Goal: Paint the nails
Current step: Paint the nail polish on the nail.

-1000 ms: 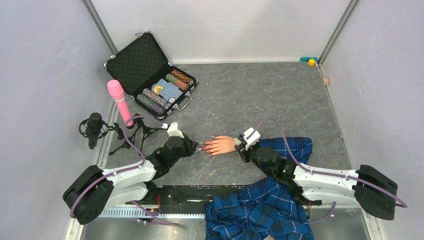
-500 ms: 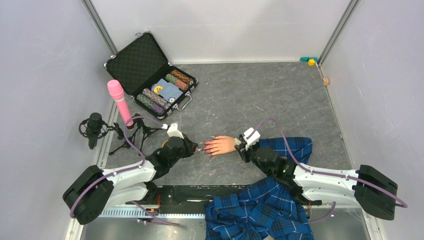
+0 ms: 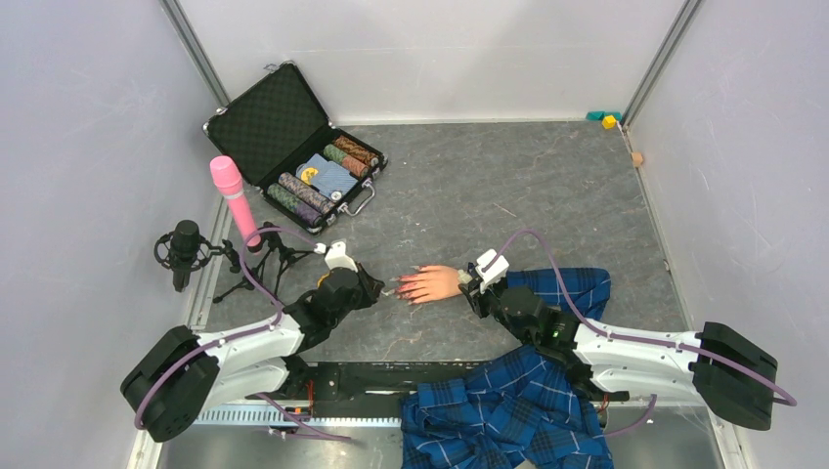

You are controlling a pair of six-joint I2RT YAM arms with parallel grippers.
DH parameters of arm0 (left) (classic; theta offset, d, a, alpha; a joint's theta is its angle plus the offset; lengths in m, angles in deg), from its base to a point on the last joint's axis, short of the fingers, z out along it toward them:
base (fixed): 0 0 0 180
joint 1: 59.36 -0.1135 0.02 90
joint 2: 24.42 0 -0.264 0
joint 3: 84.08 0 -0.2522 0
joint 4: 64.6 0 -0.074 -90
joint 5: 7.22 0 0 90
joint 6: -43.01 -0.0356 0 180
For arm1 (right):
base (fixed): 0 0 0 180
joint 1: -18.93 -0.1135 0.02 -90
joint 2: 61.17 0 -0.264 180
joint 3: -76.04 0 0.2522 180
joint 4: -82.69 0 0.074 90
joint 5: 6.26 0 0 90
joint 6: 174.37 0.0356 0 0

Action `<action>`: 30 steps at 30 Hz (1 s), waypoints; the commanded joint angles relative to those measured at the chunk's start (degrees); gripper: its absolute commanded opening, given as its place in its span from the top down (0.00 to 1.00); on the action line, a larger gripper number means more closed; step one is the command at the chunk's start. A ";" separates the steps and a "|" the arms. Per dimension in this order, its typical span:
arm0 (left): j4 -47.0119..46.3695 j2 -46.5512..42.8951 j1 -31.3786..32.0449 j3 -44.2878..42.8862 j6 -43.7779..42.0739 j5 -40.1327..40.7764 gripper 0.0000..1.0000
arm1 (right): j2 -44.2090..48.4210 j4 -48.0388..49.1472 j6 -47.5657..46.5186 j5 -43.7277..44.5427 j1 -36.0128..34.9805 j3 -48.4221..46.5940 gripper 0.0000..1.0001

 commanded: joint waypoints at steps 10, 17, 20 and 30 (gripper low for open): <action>0.96 -7.67 0.28 -0.98 -3.29 -0.38 0.98 | 0.66 3.60 0.33 0.62 0.08 -0.54 1.00; -1.29 -4.76 0.28 -2.36 -4.50 -2.77 0.98 | 0.38 3.59 0.28 0.42 0.07 -0.67 1.00; -2.38 -3.39 0.32 -2.68 -4.60 -3.04 0.98 | 0.25 3.62 0.34 0.37 0.08 -0.77 1.00; -4.72 -0.94 0.28 -3.49 -4.08 -3.47 0.98 | 0.07 3.67 0.32 0.45 0.08 -0.71 1.00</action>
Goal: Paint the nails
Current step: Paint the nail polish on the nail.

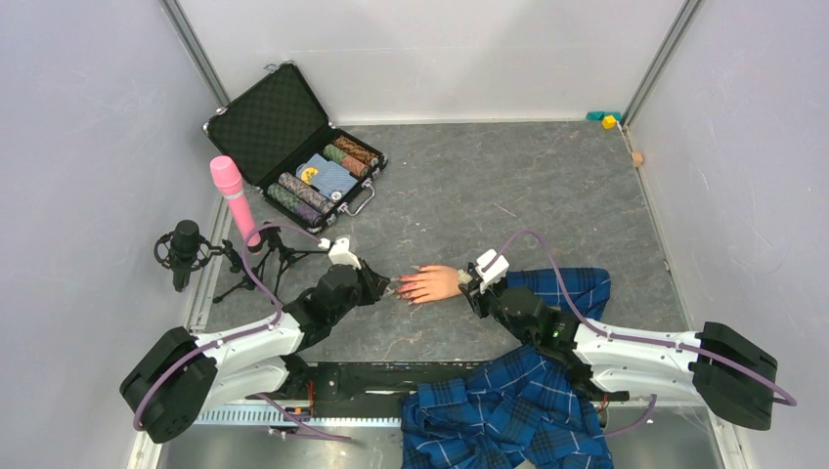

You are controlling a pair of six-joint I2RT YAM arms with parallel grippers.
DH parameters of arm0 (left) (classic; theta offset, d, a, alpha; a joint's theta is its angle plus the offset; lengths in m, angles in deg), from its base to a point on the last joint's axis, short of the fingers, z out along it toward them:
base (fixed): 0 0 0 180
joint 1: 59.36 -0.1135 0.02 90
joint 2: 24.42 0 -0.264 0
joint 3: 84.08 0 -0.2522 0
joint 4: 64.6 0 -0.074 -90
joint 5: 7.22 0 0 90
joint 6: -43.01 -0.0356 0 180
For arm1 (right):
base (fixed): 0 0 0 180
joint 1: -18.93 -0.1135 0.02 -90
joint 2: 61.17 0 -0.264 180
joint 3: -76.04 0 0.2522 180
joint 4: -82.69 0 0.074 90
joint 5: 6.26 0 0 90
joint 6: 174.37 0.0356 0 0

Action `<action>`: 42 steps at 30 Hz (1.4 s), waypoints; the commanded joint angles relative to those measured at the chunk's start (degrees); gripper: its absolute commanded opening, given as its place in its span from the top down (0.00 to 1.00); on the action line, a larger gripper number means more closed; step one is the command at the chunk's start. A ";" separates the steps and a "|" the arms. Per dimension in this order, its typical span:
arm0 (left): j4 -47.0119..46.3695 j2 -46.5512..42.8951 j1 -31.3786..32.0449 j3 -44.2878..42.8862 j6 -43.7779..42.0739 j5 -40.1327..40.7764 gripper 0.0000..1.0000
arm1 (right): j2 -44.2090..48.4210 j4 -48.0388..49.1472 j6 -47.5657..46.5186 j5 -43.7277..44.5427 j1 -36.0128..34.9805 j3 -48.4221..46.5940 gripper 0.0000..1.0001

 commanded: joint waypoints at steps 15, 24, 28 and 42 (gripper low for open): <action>-5.51 2.18 0.26 -1.60 -1.39 0.57 0.98 | 0.19 3.77 0.51 0.38 0.08 -0.41 1.00; -7.15 4.29 0.28 -1.13 -1.27 0.87 0.98 | -0.23 3.76 0.39 0.53 0.08 -0.57 1.00; -7.44 4.15 0.28 -0.52 -1.09 0.92 0.98 | -0.25 3.84 0.45 0.40 0.08 -0.46 1.00; -7.35 3.92 0.28 1.42 -0.65 1.45 0.98 | -0.32 4.02 0.67 0.51 0.09 -0.15 1.00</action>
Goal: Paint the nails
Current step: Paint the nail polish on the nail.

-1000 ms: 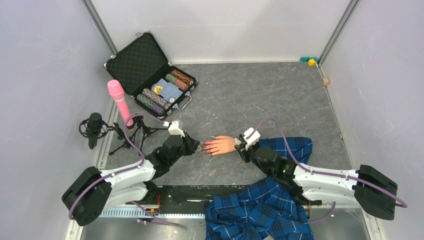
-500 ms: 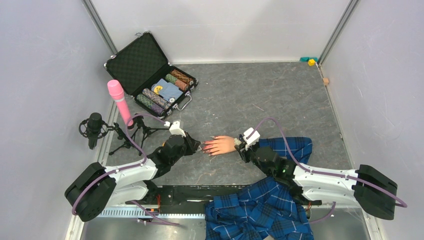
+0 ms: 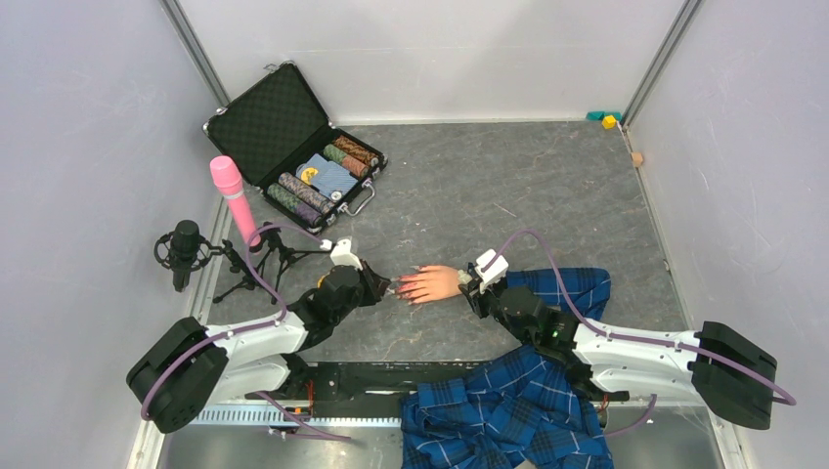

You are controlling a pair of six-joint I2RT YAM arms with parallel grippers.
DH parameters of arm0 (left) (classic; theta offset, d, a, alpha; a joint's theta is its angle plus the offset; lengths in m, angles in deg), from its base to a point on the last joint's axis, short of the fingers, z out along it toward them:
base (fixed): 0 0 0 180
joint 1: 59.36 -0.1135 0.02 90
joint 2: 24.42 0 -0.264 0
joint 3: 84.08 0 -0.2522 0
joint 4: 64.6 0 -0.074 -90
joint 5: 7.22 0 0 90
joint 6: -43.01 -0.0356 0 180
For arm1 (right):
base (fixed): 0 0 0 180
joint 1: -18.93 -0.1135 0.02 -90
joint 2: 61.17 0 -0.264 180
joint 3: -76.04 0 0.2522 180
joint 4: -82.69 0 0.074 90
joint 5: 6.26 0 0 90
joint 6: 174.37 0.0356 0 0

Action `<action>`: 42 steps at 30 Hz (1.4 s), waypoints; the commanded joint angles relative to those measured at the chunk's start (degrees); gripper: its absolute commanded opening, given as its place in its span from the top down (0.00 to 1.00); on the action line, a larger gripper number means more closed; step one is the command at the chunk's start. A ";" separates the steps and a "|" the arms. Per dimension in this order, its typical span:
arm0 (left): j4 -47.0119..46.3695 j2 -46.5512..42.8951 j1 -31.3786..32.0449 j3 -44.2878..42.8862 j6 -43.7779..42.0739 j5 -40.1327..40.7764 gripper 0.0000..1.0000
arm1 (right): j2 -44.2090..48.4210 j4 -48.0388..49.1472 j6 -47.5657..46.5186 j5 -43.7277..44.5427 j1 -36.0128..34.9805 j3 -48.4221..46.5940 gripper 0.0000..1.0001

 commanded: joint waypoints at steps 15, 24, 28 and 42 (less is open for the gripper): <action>-0.88 -1.78 0.28 1.55 -0.34 2.96 0.98 | -0.04 4.11 0.84 0.36 0.06 -0.09 1.00; 0.16 -1.86 0.28 1.82 0.73 4.50 0.98 | 0.04 4.05 0.80 0.44 0.08 -0.01 1.00; 0.32 -1.99 0.28 1.82 0.82 4.44 0.98 | 0.16 3.98 0.85 0.40 0.06 0.04 1.00; 2.17 -5.94 0.28 2.52 0.85 4.75 0.98 | 0.49 3.70 0.66 0.71 0.08 -0.06 1.00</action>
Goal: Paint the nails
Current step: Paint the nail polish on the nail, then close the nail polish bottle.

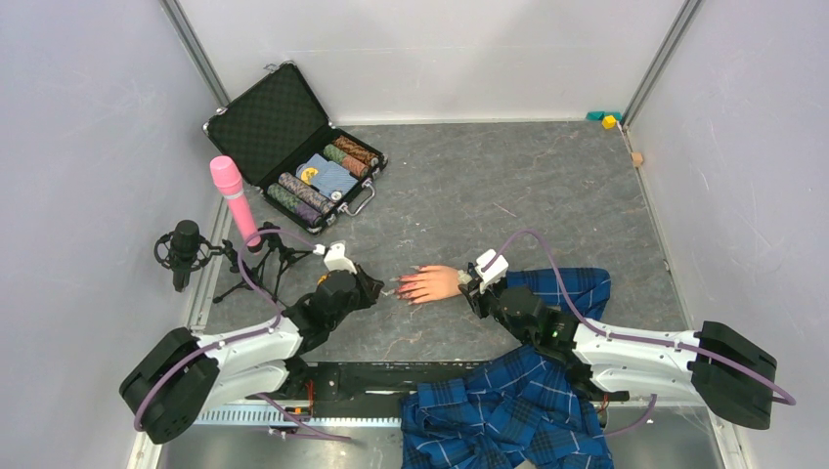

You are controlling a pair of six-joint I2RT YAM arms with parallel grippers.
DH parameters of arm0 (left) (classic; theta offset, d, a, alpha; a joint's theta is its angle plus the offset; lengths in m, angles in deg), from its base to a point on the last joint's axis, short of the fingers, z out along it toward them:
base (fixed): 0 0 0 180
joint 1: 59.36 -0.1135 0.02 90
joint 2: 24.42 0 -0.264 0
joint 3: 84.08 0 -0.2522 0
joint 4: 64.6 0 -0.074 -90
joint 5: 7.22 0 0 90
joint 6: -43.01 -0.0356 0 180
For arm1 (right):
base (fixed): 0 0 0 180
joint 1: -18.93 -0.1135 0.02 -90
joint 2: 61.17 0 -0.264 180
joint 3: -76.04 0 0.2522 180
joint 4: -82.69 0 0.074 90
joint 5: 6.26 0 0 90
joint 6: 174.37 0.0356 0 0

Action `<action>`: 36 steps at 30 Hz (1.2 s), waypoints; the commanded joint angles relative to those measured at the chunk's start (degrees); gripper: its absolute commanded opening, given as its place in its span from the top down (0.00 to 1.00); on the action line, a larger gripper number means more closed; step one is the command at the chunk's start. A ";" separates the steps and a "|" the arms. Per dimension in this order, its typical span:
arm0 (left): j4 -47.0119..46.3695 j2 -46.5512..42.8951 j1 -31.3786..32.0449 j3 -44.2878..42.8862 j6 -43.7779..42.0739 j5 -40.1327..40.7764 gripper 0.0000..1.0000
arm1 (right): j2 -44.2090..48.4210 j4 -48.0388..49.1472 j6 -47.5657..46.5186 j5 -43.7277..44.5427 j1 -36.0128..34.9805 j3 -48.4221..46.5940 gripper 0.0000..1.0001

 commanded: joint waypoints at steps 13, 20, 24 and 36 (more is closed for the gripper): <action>2.70 -10.28 0.32 -2.63 -1.51 -4.77 0.98 | 1.02 4.04 -0.50 0.33 0.09 -0.02 1.00; 13.89 -15.01 0.12 -10.80 -0.73 -12.95 0.98 | 4.33 5.90 -5.36 -3.75 0.10 0.27 1.00; 22.85 -14.81 -0.28 -19.44 -2.68 -19.49 0.98 | 6.47 9.06 -9.57 -8.11 0.10 0.77 1.00; 31.16 -5.84 -2.79 -44.77 -11.82 -40.68 0.98 | 10.47 15.42 -13.89 -17.58 -0.08 -2.96 1.00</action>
